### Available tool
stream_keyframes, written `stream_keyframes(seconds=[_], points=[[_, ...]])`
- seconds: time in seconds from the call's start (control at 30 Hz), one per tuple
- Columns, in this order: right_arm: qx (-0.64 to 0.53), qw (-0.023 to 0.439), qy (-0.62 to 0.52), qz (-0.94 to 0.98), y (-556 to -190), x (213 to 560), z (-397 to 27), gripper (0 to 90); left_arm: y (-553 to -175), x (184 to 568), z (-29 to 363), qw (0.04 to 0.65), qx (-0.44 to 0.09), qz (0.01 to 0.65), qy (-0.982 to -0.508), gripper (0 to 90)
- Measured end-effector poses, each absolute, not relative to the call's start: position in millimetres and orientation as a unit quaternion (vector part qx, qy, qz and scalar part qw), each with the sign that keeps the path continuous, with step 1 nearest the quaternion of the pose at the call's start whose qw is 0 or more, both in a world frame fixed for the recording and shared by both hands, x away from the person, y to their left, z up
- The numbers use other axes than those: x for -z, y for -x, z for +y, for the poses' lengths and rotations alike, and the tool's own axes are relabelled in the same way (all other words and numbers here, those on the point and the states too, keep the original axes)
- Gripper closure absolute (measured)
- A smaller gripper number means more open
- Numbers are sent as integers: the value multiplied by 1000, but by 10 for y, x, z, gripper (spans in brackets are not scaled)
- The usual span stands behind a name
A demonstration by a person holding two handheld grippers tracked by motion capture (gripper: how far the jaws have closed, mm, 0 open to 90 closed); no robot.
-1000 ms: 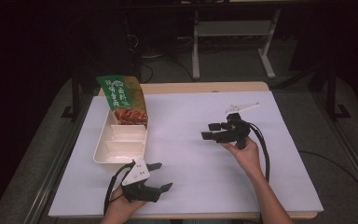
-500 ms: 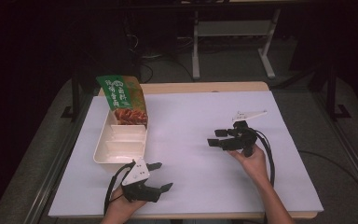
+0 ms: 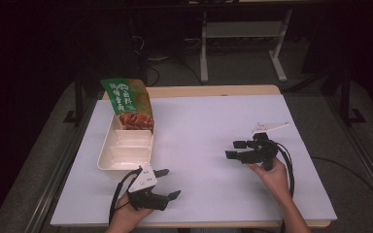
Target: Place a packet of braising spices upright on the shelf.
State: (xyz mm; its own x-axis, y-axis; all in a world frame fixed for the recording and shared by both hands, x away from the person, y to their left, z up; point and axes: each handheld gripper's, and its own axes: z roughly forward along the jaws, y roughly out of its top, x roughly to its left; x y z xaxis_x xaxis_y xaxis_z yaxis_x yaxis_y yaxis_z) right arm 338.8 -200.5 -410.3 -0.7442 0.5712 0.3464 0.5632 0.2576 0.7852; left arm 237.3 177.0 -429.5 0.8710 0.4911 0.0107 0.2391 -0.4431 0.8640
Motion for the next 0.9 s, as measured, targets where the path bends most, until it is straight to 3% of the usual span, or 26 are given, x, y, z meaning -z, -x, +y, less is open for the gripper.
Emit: stream_keyframes(seconds=[0.9], points=[[-493,-12,-368,788,-3074,4252,-2241,334,-2374,4305,1756,478,-131,218,-841,222]])
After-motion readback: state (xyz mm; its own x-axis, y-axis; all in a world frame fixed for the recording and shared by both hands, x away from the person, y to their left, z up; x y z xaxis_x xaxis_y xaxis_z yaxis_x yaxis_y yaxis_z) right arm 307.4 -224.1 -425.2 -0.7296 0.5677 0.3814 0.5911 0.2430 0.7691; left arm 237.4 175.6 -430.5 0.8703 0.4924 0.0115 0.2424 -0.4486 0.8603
